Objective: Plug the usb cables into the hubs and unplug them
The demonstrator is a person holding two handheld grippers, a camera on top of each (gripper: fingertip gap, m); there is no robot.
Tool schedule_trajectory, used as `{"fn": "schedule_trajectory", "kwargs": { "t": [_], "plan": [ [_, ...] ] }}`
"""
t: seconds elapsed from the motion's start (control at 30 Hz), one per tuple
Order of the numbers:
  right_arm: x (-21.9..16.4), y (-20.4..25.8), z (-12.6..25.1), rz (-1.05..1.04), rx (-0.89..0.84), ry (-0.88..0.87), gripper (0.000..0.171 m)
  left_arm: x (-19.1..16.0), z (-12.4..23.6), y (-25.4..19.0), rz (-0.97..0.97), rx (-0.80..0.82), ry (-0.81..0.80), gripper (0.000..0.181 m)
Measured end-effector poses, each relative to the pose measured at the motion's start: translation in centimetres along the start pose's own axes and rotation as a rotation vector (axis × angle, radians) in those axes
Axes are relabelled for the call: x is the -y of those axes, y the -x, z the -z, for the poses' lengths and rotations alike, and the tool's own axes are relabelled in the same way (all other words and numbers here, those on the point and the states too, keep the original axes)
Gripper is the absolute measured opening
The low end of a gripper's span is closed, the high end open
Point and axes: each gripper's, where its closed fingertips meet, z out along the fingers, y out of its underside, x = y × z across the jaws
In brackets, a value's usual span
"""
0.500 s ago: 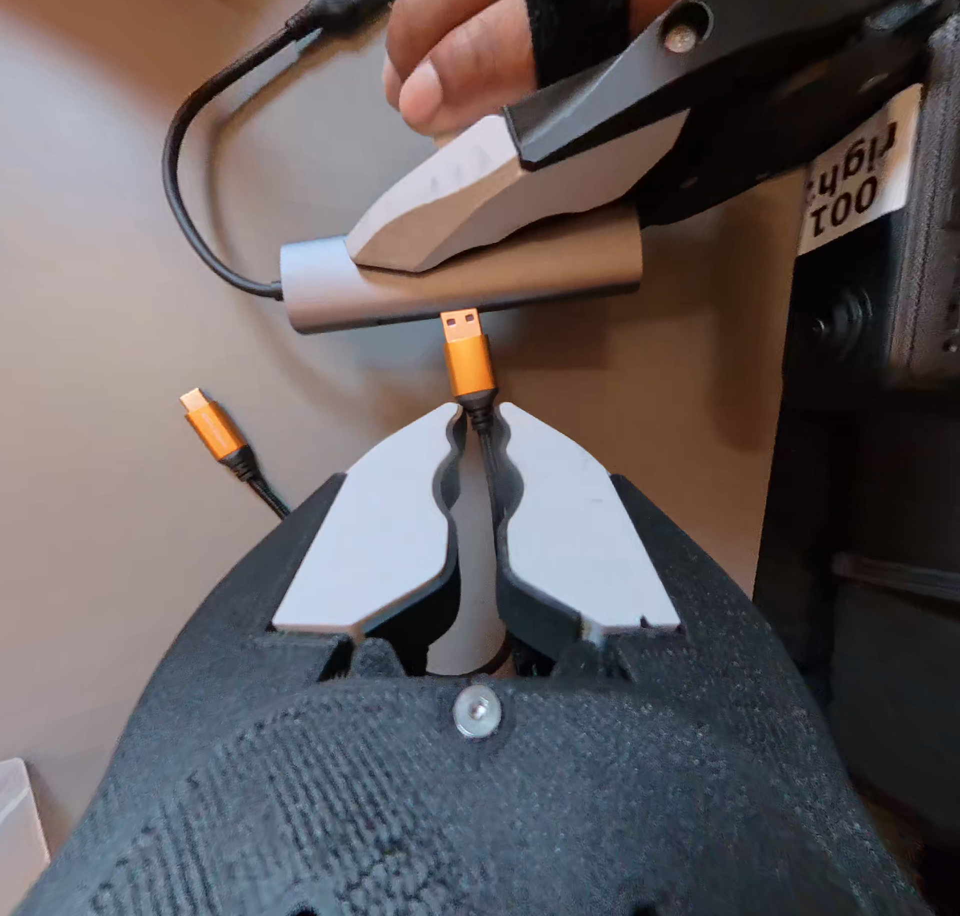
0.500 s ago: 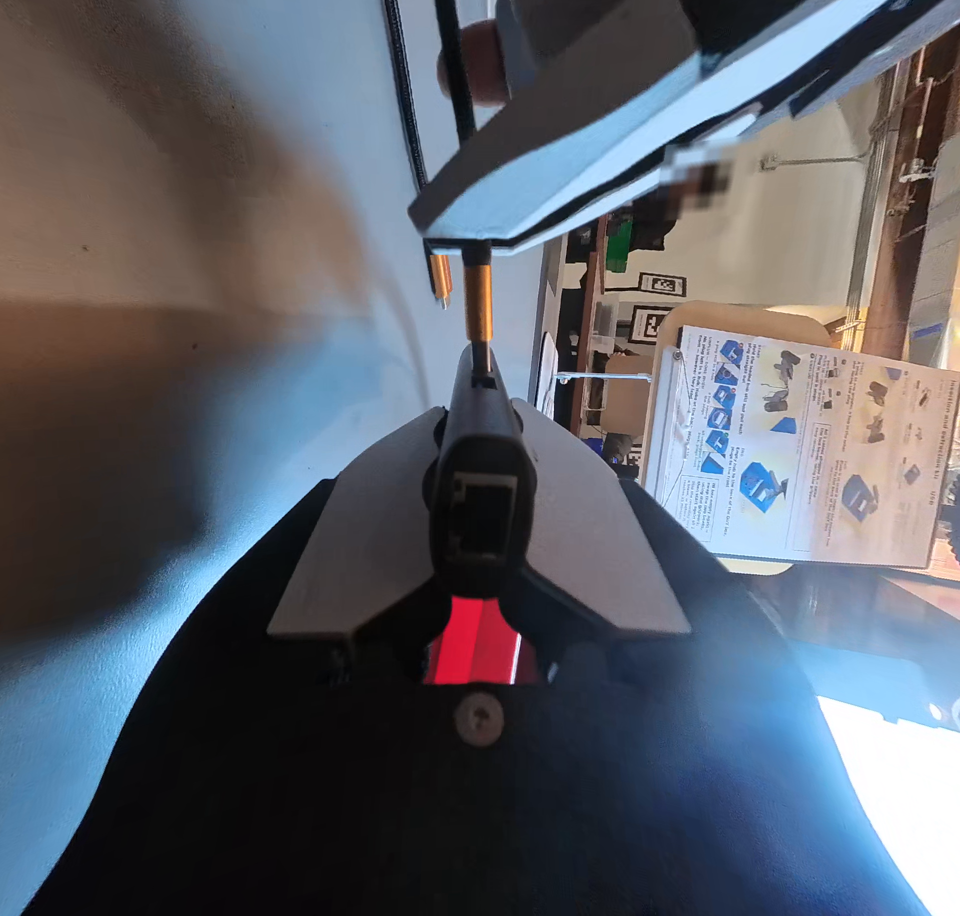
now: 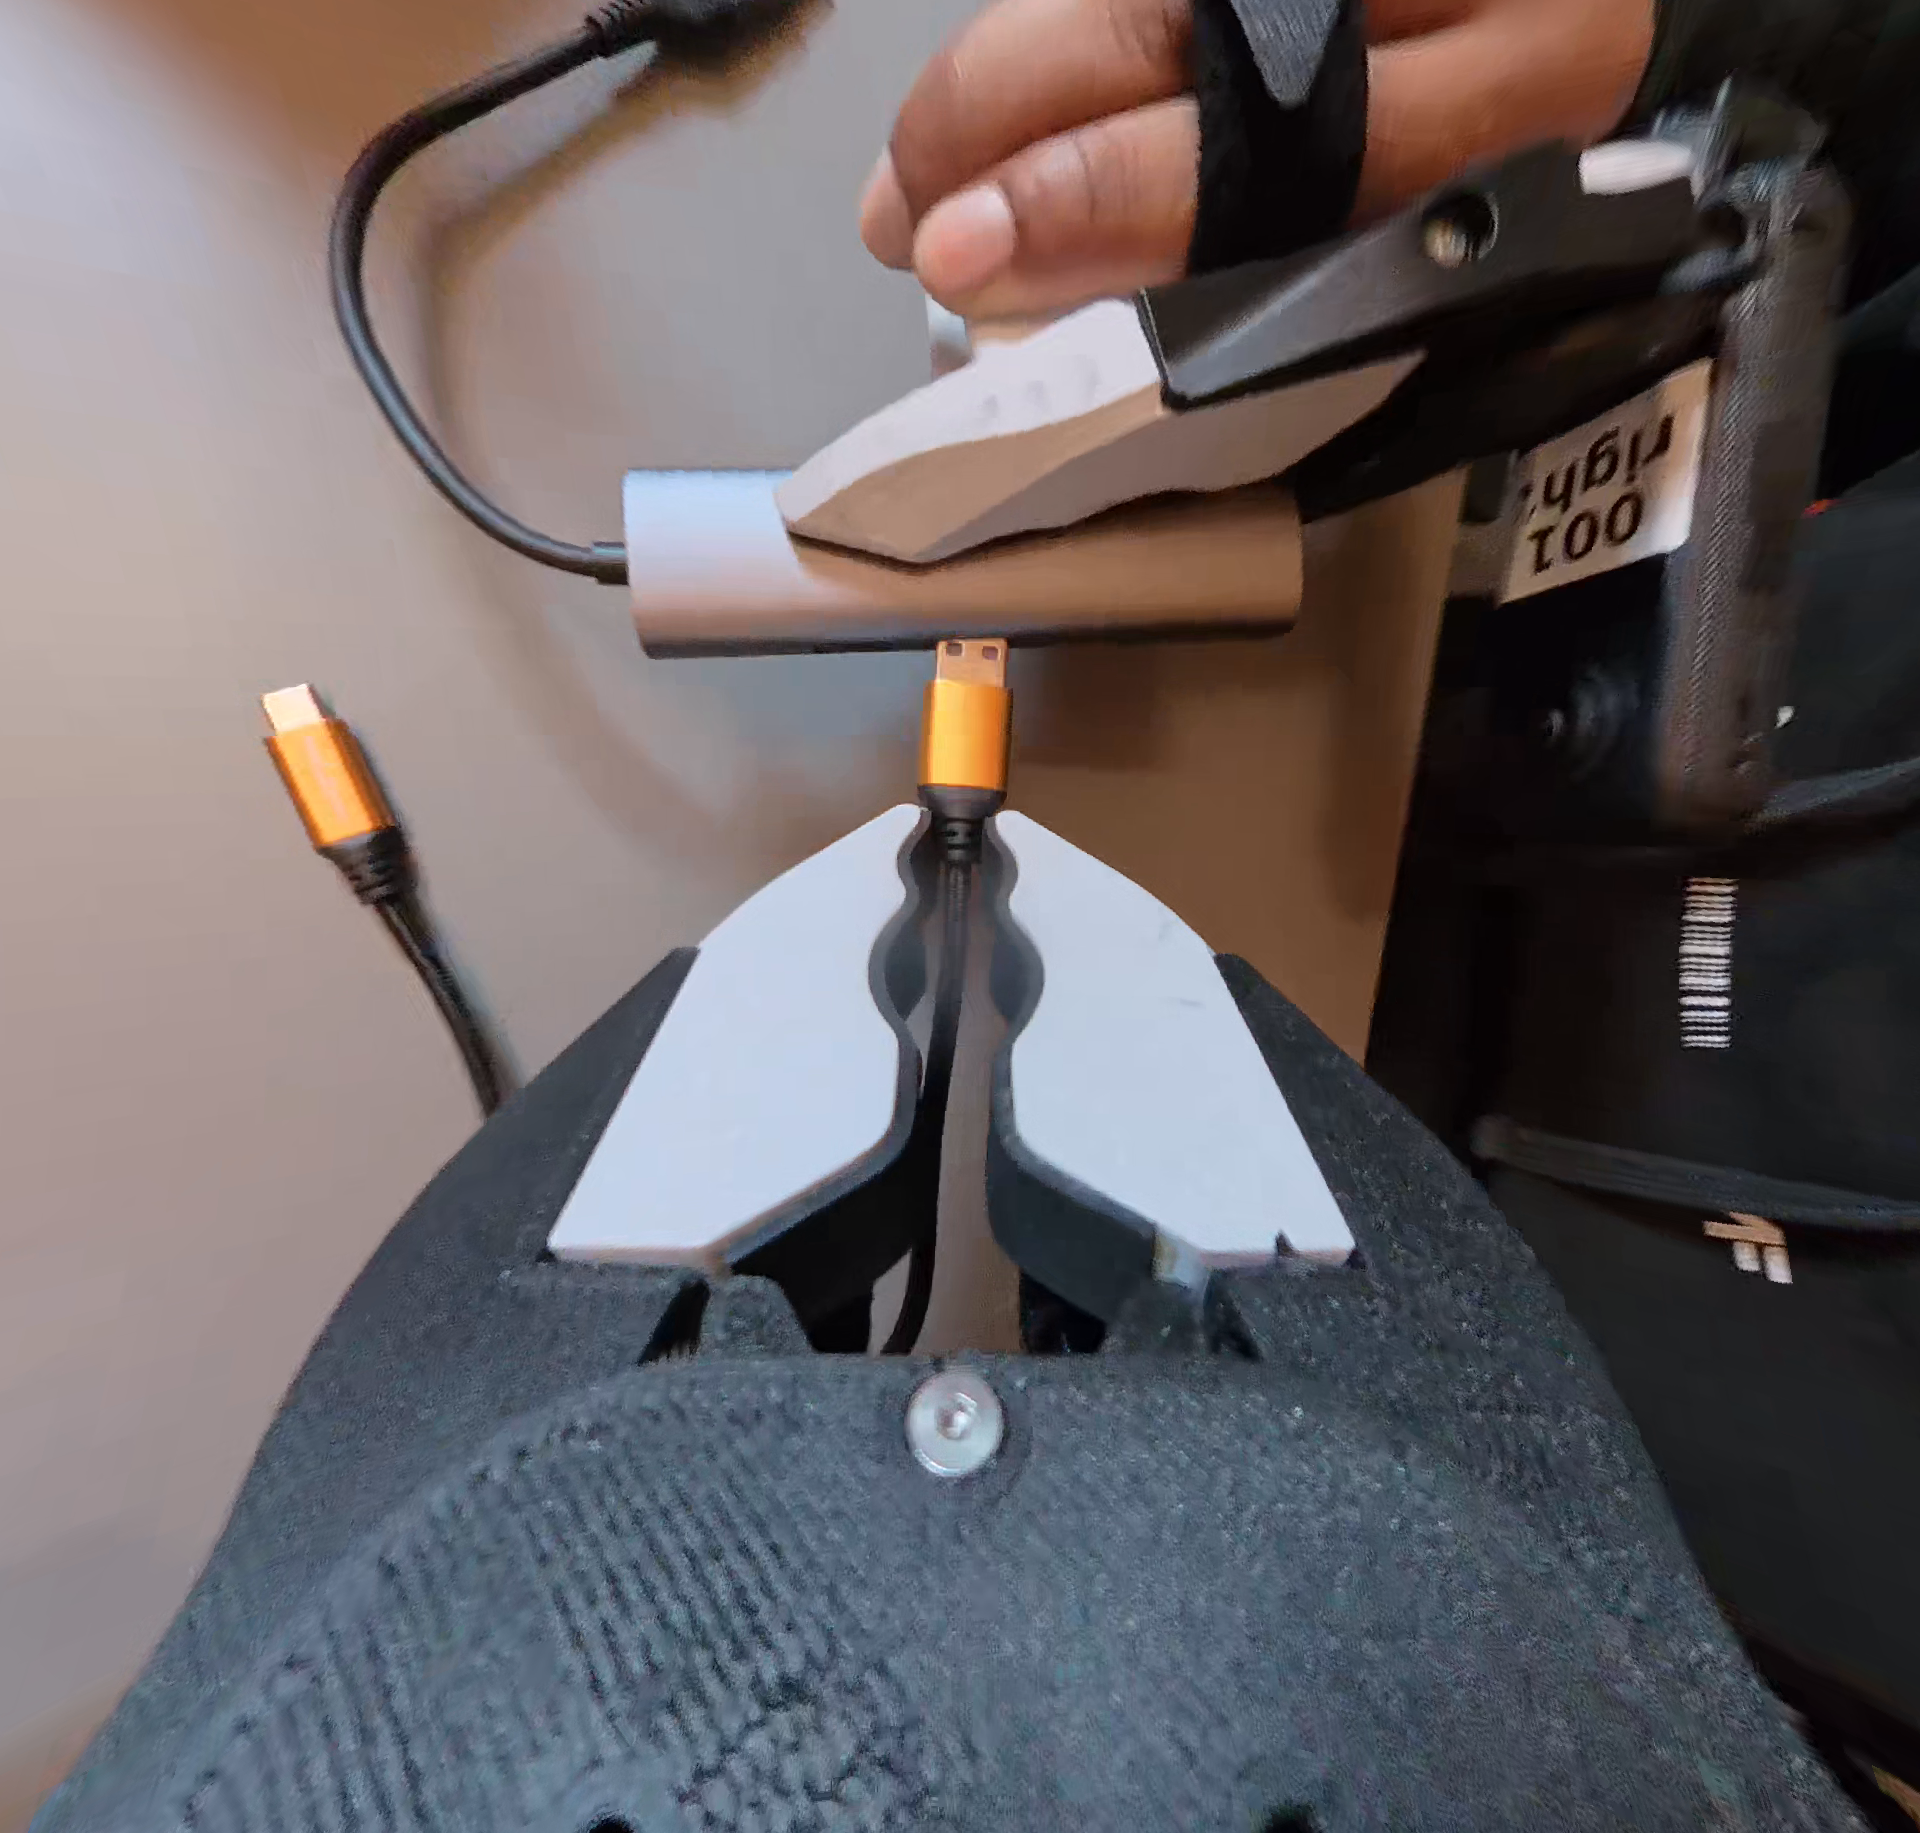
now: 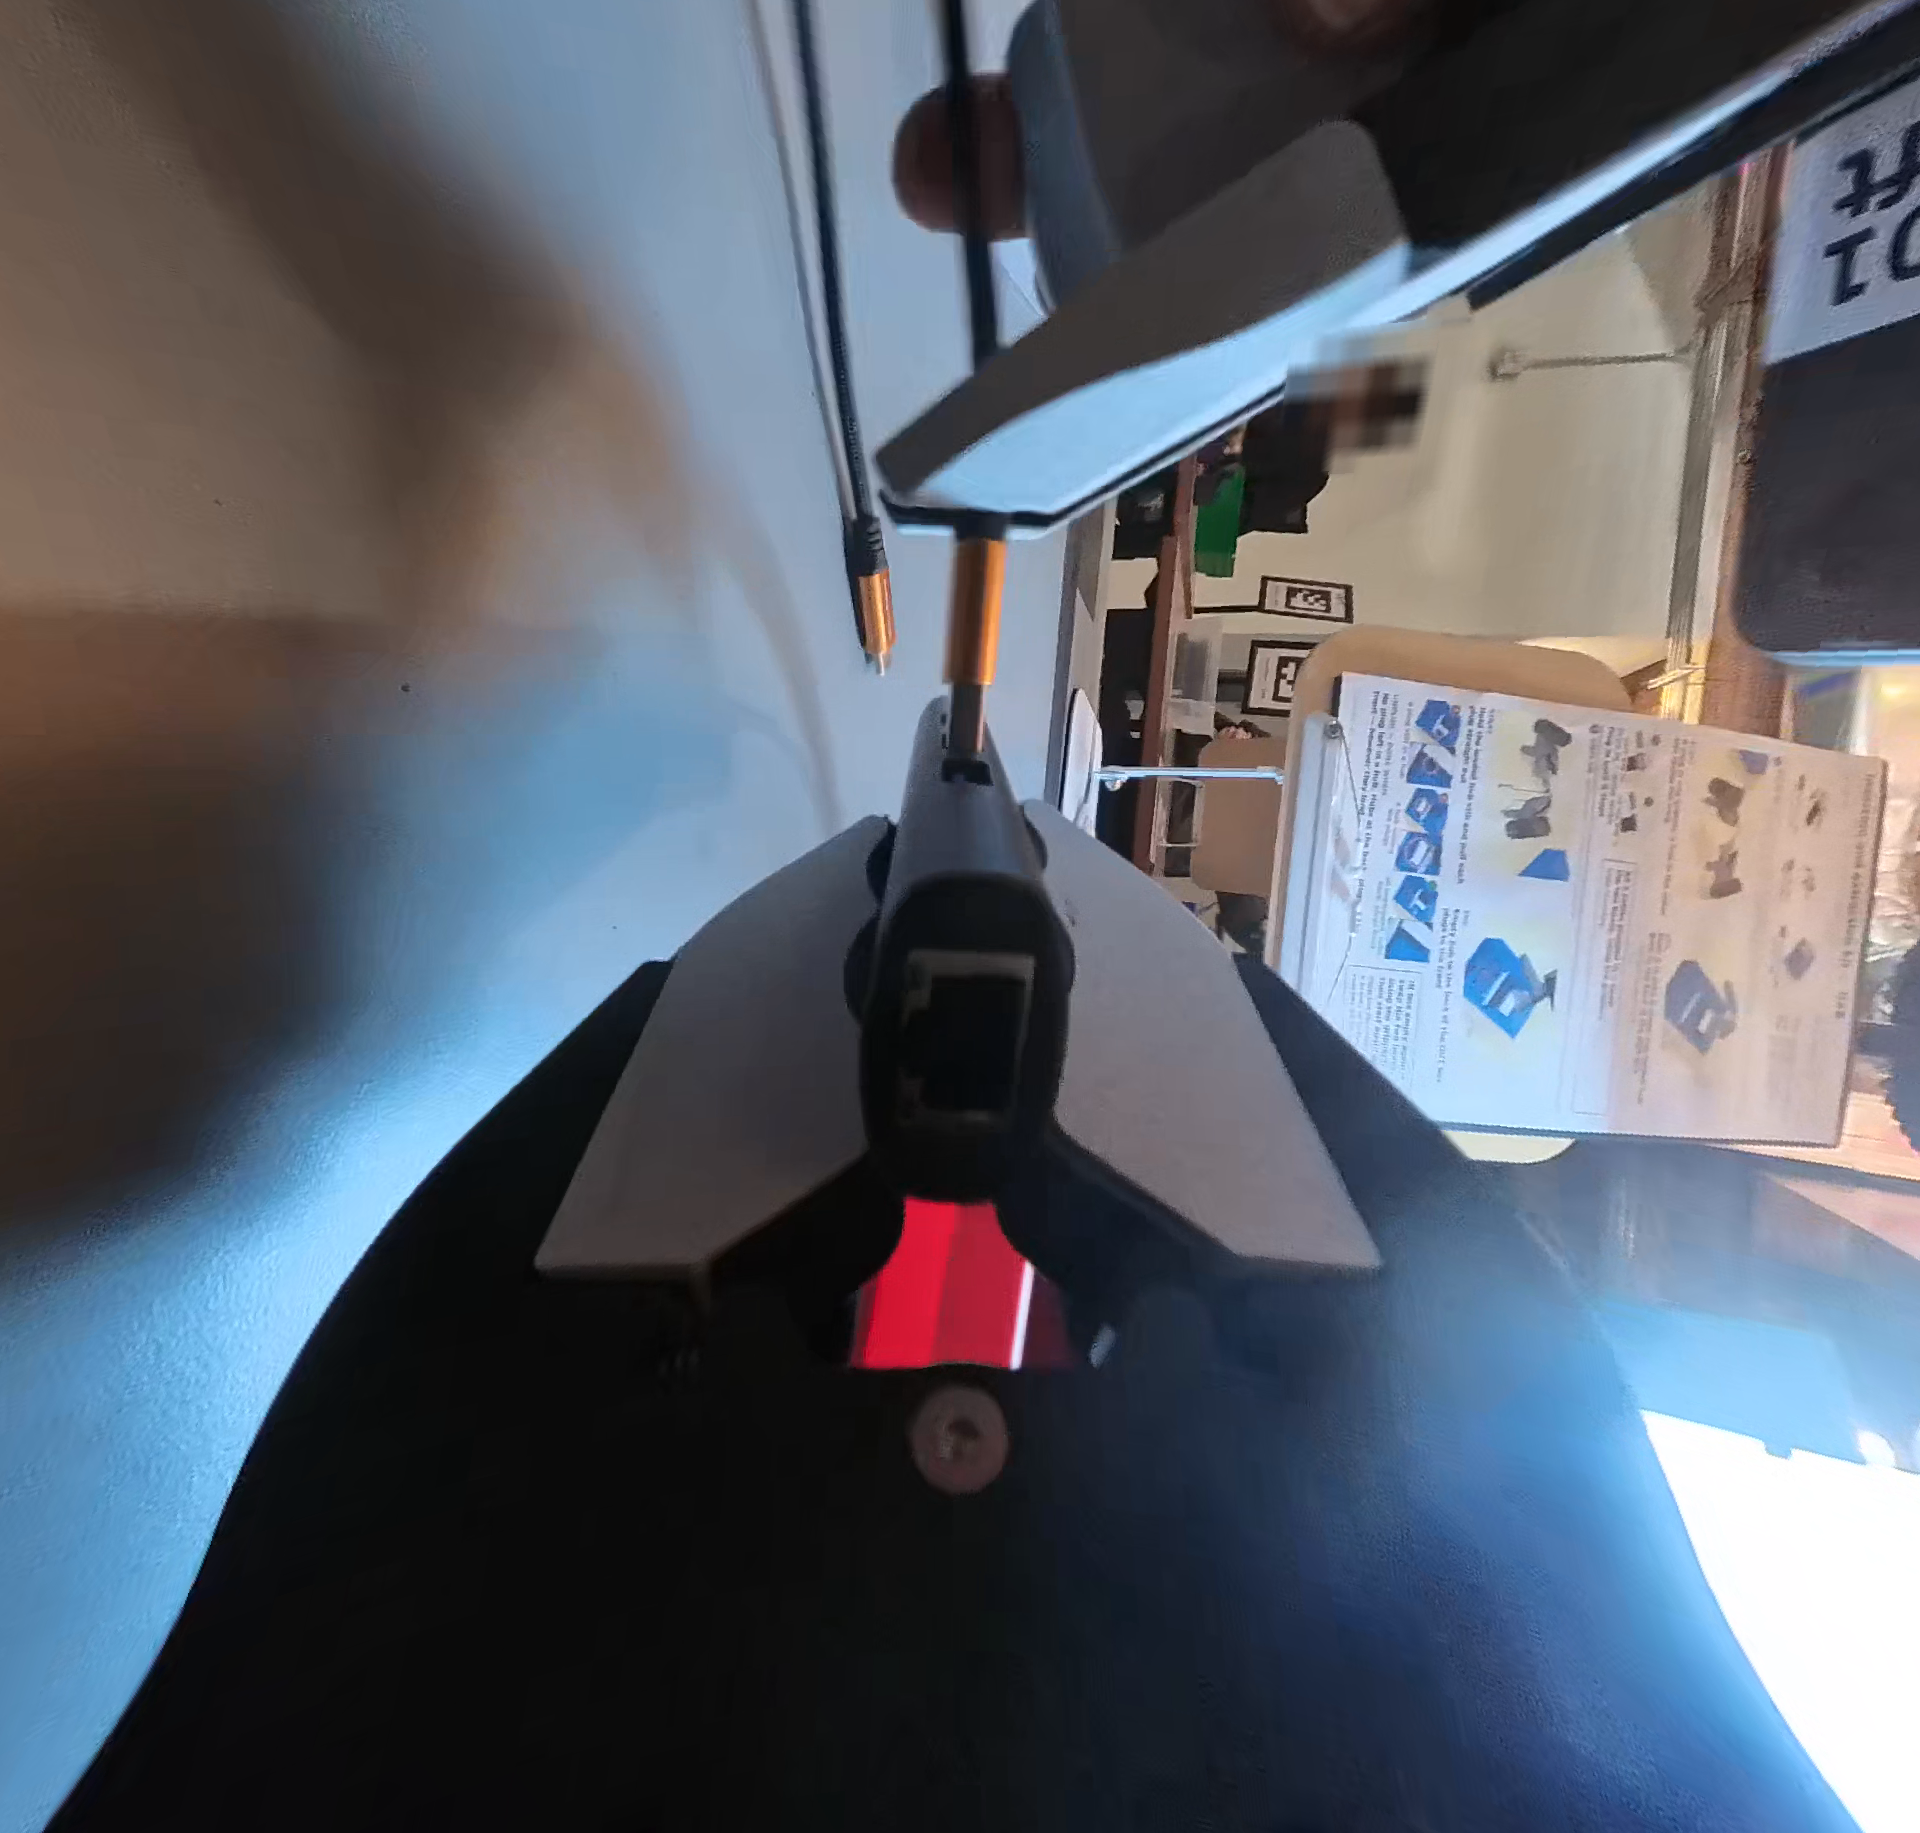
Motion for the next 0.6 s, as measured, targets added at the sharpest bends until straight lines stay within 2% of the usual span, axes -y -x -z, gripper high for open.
{"fn": "schedule_trajectory", "kwargs": {
  "t": [0.2,0.4,0.53,0.6],
  "plan": [
    [-0.1,0.1,-0.4,-0.031,0.007,0.035,0.016,0.3,0.4,-0.2,0.021,0.040,-0.030,0.007],
    [0.8,0.3,0.3,0.000,0.001,-0.015,0.016,-0.5,-0.1,-0.2,0.056,-0.043,-0.038,0.007],
    [1.4,0.3,0.4,-0.027,0.008,-0.069,0.015,-0.4,-0.3,-1.4,-0.049,0.010,-0.025,0.007],
    [1.6,0.2,0.4,-0.025,0.003,-0.065,0.016,-0.3,0.0,-1.4,-0.013,-0.027,-0.041,0.007]
  ]
}}
